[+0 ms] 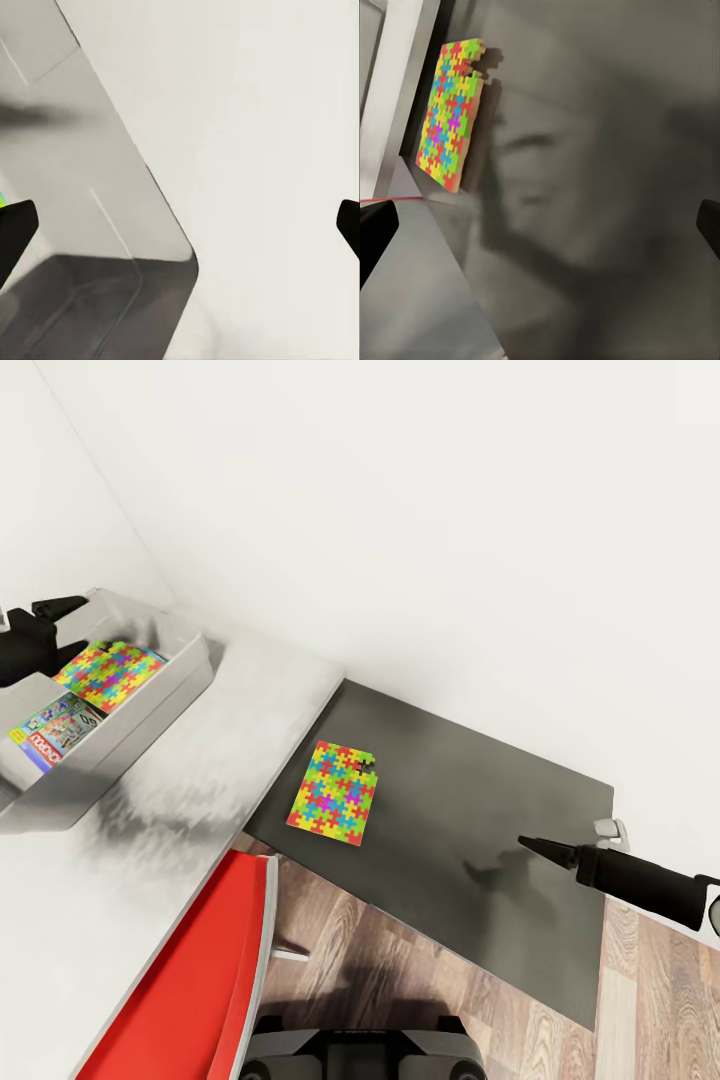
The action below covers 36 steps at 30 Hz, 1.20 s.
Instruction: Put all the toys in the child's room - the three board games (two on the bed and one on the table), the two jigsaw puzzles on the table, and the tennis ball on the table - inside the toy box on the table in the child's room.
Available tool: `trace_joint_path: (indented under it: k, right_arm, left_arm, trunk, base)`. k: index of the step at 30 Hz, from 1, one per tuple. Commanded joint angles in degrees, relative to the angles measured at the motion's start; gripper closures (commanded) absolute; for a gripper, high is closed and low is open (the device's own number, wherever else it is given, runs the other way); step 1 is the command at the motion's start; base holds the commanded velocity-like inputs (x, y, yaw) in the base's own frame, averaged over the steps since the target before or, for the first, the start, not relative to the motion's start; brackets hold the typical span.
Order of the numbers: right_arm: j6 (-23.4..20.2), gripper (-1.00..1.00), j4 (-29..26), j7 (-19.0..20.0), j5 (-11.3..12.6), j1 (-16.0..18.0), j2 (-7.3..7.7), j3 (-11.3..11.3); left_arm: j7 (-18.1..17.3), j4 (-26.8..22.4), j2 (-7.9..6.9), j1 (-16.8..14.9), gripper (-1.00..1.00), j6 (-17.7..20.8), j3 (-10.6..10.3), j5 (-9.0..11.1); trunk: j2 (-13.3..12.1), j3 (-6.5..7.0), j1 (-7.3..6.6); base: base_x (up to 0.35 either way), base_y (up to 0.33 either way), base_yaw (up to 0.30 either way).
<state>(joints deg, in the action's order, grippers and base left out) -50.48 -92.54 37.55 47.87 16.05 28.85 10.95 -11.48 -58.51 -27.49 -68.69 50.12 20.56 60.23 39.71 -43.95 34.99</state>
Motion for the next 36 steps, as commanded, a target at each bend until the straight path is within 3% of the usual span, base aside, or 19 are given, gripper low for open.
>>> trace_joint_path:
  k: [1,10,16,18,19,21,22,24,27,29,30,33,34,36]
  right_arm:
    - [-0.32,-1.0,-0.01,0.14,0.03,0.05,0.02,0.09]
    - [-0.32,-1.0,-0.01,0.16,0.02,0.05,0.05,0.2]
    - [-0.32,-1.0,-0.01,0.16,0.02,0.04,0.01,0.16]
    - [-0.29,-1.0,-0.01,0.16,0.02,0.04,0.0,0.13]
    - [-0.29,-1.0,-0.01,0.16,0.02,0.04,0.0,0.13]
    - [-0.27,-1.0,-0.01,0.18,0.03,0.02,-0.01,0.13]
    - [-0.27,-1.0,-0.01,0.18,0.03,0.02,-0.01,0.13]
    - [-0.2,-1.0,-0.01,0.23,0.03,-0.05,-0.02,0.21]
    - [-0.12,-1.0,-0.01,0.25,0.03,-0.09,0.0,0.26]
    - [0.01,-1.0,-0.01,0.28,0.01,-0.12,0.04,0.38]
    - [0.01,-1.0,-0.01,0.28,0.01,-0.12,0.04,0.38]
    - [0.06,-1.0,-0.01,0.31,0.01,-0.04,0.29,0.56]
    - [0.06,-1.0,-0.01,0.31,0.01,-0.04,0.29,0.56]
    - [-0.02,-1.0,-0.01,0.32,0.01,0.04,0.43,0.72]
  left_arm:
    - [-0.43,-1.52,0.2,0.83,-1.0,1.29,0.12,0.06]
    - [-0.76,-11.34,1.92,6.21,-1.0,6.56,0.17,1.19]
    - [-1.01,-13.65,3.24,7.37,-1.0,7.81,0.05,1.45]
    - [-1.42,-14.5,4.73,7.66,-1.0,8.25,-0.3,1.6]
    - [-1.42,-14.5,4.73,7.66,-1.0,8.25,-0.3,1.6]
    - [-1.79,-15.05,6.84,7.7,-1.0,8.45,-1.23,1.71]
    - [-1.79,-15.05,6.84,7.7,-1.0,8.45,-1.23,1.71]
    - [-1.8,-15.45,9.17,7.61,-1.0,8.51,-2.7,1.72]
    - [-1.76,-15.65,10.41,7.57,-1.0,8.51,-3.53,1.67]
    - [-1.44,-16.35,13.2,7.64,-1.0,8.49,-5.28,1.38]
    - [-1.44,-16.35,13.2,7.64,-1.0,8.49,-5.28,1.38]
    - [1.35,-17.83,17.98,8.42,-1.0,8.46,-8.55,0.11]
    - [1.35,-17.83,17.98,8.42,-1.0,8.46,-8.55,0.11]
    - [5.22,-19.17,21.17,9.71,-1.0,8.44,-11.14,-1.23]
  trunk:
    - [0.05,-0.04,0.01]
    - [0.05,-0.04,0.01]
    - [0.05,-0.04,0.01]
    - [0.05,-0.04,0.01]
    - [0.05,-0.04,0.01]
    - [0.05,-0.04,0.01]
    - [0.05,-0.04,0.01]
    - [0.05,-0.04,0.01]
    - [0.05,-0.04,0.01]
    - [0.05,-0.04,0.01]
    - [0.05,-0.04,0.01]
    - [0.05,-0.04,0.01]
    - [0.05,-0.04,0.01]
    - [0.05,-0.04,0.01]
  base:
    - [0.0,0.0,0.0]
    - [0.0,0.0,0.0]
    - [0.0,0.0,0.0]
    - [0.0,0.0,0.0]
    - [0.0,0.0,0.0]
    - [0.0,0.0,0.0]
    - [0.0,0.0,0.0]
    - [0.0,0.0,0.0]
    - [0.0,0.0,0.0]
    - [0.0,0.0,0.0]
    - [0.0,0.0,0.0]
    - [0.0,0.0,0.0]
    - [0.0,0.0,0.0]
    - [0.0,0.0,-0.031]
